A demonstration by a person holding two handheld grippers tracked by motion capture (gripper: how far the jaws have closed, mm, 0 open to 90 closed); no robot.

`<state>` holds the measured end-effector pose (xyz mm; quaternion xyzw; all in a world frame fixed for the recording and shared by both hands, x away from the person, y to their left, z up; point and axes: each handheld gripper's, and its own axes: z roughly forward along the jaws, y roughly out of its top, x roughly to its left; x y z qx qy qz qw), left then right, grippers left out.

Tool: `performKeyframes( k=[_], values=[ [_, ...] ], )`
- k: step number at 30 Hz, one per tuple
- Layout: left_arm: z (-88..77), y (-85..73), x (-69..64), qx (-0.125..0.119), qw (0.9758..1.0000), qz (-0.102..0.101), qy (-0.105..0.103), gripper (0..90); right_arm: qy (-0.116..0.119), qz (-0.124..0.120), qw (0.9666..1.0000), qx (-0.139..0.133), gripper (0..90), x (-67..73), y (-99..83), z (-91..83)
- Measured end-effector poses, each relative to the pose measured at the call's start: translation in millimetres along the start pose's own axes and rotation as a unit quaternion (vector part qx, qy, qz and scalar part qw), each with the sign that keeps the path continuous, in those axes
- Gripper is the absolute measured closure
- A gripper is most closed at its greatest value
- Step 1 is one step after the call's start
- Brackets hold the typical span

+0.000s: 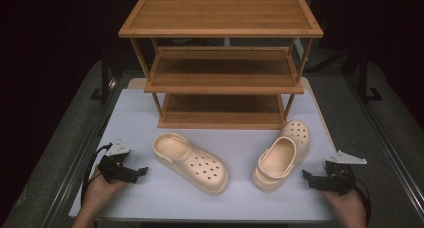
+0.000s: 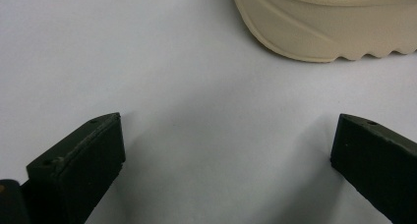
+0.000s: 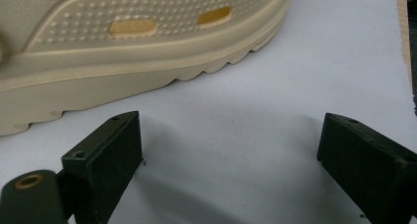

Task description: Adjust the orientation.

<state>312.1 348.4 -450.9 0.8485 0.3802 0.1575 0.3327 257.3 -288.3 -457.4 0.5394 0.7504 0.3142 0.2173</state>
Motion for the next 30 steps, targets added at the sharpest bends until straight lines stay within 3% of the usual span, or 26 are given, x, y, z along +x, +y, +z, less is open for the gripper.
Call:
performKeyframes(
  k=[13,15,18,22,23,24,28,29,30],
  values=[
    [-0.6,-0.1,-0.1,-0.002,1.0000,0.001,0.000,0.9,0.005,0.004,1.0000,-0.001,9.9,-0.2,0.3,-1.3],
    [-4.8,0.0,1.4,-0.017,0.9998,0.002,-0.007,13.5,0.013,0.009,0.9999,0.002,15.1,0.1,0.8,-3.6],
    [-7.2,2.2,3.2,-0.013,0.9997,-0.009,-0.017,21.1,0.019,0.003,0.9998,-0.004,18.3,2.2,4.4,-10.9],
    [-15.2,7.2,2.4,-0.017,0.9988,-0.010,-0.045,41.3,0.025,0.002,0.9994,-0.025,33.5,4.4,13.6,-24.8],
    [-15.2,7.2,2.4,-0.017,0.9988,-0.010,-0.045,46.8,0.025,0.002,0.9994,-0.025,33.5,4.4,13.6,-24.8],
    [-17.3,9.3,1.5,-0.017,0.9985,-0.011,-0.051,51.3,0.035,0.000,0.9989,-0.032,48.9,5.8,18.3,-32.8],
    [-25.5,20.3,-0.4,-0.012,0.9970,-0.002,-0.076,76.6,0.057,-0.013,0.9974,-0.041,73.6,12.4,28.5,-43.9],
    [-25.5,20.3,-0.4,-0.012,0.9970,-0.002,-0.076,81.6,0.064,-0.013,0.9969,-0.043,79.0,14.6,32.0,-46.5],
    [-26.7,23.9,-0.4,-0.011,0.9967,0.000,-0.080,81.6,0.064,-0.013,0.9969,-0.043,79.0,14.6,32.0,-46.5]
  ],
)
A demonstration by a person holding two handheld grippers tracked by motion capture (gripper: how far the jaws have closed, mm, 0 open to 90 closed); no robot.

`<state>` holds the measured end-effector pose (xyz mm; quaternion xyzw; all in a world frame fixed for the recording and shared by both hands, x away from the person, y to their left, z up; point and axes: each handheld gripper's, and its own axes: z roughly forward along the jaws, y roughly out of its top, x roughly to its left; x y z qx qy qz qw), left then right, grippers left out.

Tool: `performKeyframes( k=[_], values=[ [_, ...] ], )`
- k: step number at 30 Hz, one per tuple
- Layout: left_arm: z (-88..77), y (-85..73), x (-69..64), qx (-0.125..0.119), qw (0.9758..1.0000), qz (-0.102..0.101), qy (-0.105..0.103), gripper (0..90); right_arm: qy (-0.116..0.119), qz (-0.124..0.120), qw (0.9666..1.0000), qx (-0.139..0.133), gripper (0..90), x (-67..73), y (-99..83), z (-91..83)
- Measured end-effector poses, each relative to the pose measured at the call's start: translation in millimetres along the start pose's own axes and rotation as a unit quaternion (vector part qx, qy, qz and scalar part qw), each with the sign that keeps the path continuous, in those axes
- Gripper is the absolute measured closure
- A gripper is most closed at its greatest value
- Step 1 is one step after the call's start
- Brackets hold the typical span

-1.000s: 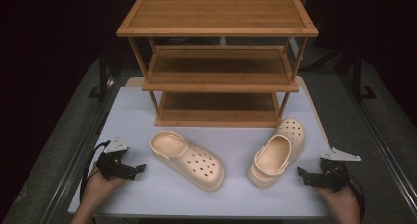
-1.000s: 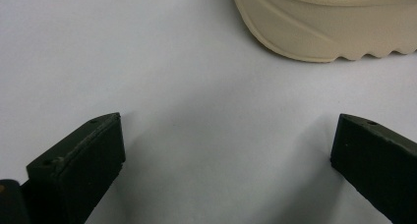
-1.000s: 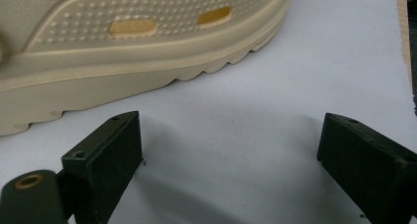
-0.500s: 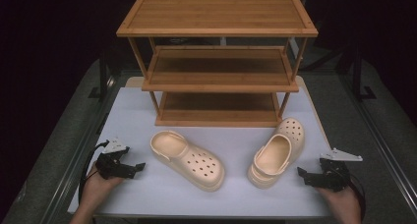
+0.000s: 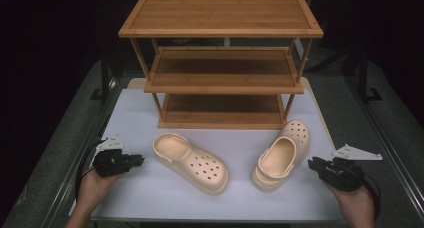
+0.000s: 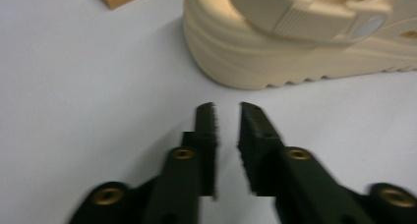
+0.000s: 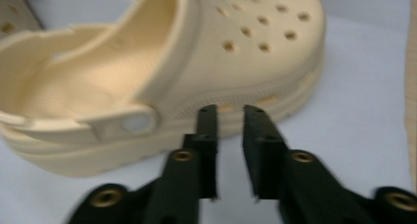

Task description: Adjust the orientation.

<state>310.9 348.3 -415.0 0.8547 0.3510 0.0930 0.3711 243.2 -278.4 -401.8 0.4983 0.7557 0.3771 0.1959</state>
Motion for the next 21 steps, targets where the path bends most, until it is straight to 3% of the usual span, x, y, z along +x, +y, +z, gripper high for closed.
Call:
performKeyframes(
  k=[1,7,11,21],
  values=[
    [-1.5,4.6,-0.1,0.000,1.0000,0.001,-0.003,90.0,0.011,-0.008,0.9999,-0.006,89.6,4.8,7.8,-3.6],
    [-5.7,24.4,0.5,-0.004,1.0000,0.001,-0.006,90.0,0.039,-0.023,0.9989,-0.010,89.8,16.9,22.7,-6.8],
    [-7.0,38.2,2.5,-0.017,0.9996,0.010,-0.019,90.0,0.072,-0.038,0.9965,-0.020,89.8,30.6,36.9,-2.3],
    [-1.0,67.1,10.3,-0.034,0.9987,0.036,-0.007,90.0,0.132,-0.071,0.9885,-0.021,89.8,62.5,62.5,28.0]
  ],
)
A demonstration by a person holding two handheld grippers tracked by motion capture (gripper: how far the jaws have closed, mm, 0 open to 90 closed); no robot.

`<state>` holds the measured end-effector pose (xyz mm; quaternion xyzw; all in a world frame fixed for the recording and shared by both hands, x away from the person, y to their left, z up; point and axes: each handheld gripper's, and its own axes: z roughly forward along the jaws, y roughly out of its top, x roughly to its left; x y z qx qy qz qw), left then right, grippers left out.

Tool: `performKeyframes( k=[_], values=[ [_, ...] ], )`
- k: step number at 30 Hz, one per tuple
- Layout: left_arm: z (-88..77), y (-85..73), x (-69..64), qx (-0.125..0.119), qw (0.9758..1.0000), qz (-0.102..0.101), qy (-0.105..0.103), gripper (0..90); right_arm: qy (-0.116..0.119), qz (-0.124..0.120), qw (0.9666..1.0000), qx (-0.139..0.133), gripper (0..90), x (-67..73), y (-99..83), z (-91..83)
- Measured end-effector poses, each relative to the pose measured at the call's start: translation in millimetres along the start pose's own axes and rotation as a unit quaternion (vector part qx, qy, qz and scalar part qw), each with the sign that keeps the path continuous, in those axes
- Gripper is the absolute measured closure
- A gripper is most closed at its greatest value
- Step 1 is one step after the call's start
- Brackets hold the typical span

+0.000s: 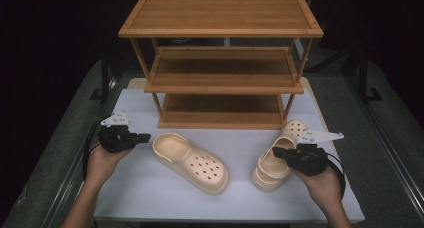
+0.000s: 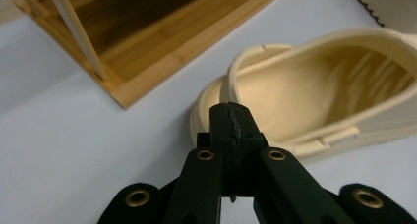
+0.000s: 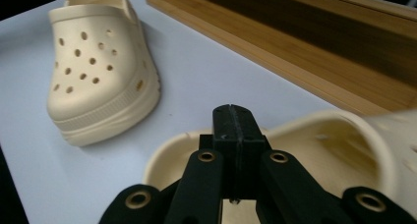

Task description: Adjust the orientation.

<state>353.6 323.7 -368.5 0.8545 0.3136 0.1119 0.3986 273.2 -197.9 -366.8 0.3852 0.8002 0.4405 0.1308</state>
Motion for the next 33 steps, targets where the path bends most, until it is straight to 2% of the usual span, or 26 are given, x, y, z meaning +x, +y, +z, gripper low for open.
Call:
performKeyframes(
  k=[4,5,7,8,12,13,19,20,24,27,28,33],
  values=[
    [5.5,5.8,3.7,0.000,1.0000,0.006,0.003,90.0,0.014,-0.009,0.9998,0.006,89.8,7.7,5.9,10.9],
    [10.1,8.1,5.8,-0.004,0.9999,0.009,0.005,90.0,0.024,-0.015,0.9995,0.010,89.8,13.4,10.1,19.6],
    [13.1,8.7,7.4,-0.004,0.9999,0.009,0.006,90.0,0.031,-0.020,0.9993,0.012,89.8,17.7,13.4,26.2],
    [20.6,9.9,11.5,0.012,0.9999,0.007,0.006,90.0,0.036,-0.023,0.9990,0.012,89.8,19.8,15.3,29.9],
    [27.3,11.1,16.1,0.013,0.9999,0.003,0.004,90.0,0.052,-0.031,0.9981,0.012,89.8,27.6,22.0,39.4],
    [31.3,12.9,19.3,0.018,0.9998,0.005,0.006,90.0,0.061,-0.040,0.9973,0.011,89.8,33.4,26.9,45.7],
    [42.6,16.1,27.7,0.007,1.0000,-0.003,-0.004,90.0,0.079,-0.046,0.9957,0.012,89.8,42.7,33.5,57.1],
    [48.8,15.7,29.3,0.014,0.9999,-0.002,-0.007,90.0,0.091,-0.046,0.9947,0.013,89.8,46.8,34.8,62.2],
    [59.7,14.0,27.4,0.015,0.9997,-0.002,-0.019,90.0,0.113,-0.055,0.9919,0.016,89.8,58.8,35.1,72.7],
    [64.7,13.5,25.5,0.020,0.9996,0.003,-0.022,90.0,0.121,-0.061,0.9906,0.019,89.8,64.7,34.4,78.2],
    [65.6,13.5,25.4,0.019,0.9996,0.003,-0.021,90.0,0.130,-0.065,0.9891,0.025,89.8,70.5,33.3,83.9],
    [65.7,12.6,26.0,0.015,0.9996,0.004,-0.023,90.0,0.143,-0.071,0.9866,0.032,89.8,80.7,30.4,90.3]
  ],
)
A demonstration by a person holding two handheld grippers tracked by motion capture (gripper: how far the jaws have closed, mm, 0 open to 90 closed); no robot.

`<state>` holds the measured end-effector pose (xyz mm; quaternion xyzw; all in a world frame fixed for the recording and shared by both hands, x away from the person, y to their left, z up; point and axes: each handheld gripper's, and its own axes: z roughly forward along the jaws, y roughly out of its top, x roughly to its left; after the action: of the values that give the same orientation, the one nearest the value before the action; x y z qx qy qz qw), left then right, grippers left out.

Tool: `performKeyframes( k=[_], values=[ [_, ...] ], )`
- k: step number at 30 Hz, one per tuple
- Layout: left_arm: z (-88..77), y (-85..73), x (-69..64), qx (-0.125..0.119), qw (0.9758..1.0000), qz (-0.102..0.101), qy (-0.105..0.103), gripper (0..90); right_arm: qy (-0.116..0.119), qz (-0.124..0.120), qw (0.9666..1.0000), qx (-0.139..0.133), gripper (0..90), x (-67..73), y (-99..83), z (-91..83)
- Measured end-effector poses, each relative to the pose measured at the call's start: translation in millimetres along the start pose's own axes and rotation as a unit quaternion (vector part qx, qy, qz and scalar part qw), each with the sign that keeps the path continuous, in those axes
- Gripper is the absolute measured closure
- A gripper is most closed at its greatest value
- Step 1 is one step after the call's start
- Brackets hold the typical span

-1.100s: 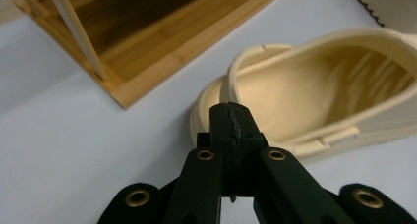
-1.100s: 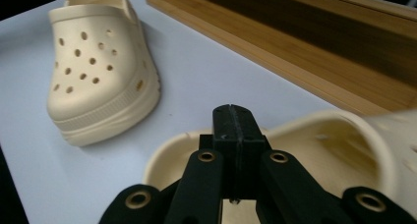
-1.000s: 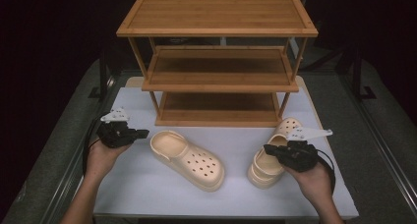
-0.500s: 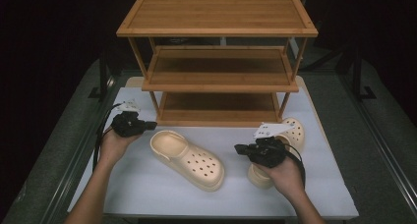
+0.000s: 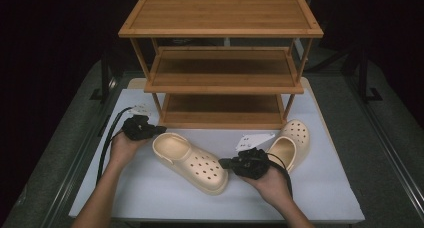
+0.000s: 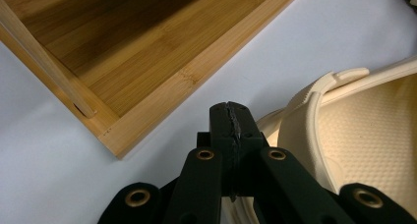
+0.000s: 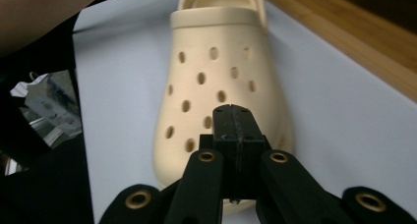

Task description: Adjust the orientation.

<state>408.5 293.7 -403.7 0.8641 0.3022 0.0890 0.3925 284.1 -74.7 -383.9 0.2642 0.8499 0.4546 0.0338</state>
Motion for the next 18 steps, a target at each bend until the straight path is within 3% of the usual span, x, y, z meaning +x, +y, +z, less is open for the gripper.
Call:
performKeyframes(
  k=[13,18],
  values=[
    [6.5,-1.6,0.9,-0.005,1.0000,0.000,-0.002,90.0,0.048,-0.027,0.9982,0.022,89.8,24.8,-3.7,18.2],
    [6.4,-2.1,0.6,-0.007,1.0000,-0.002,-0.003,90.0,0.051,-0.039,0.9975,0.030,89.8,32.3,-5.5,22.7]
  ],
)
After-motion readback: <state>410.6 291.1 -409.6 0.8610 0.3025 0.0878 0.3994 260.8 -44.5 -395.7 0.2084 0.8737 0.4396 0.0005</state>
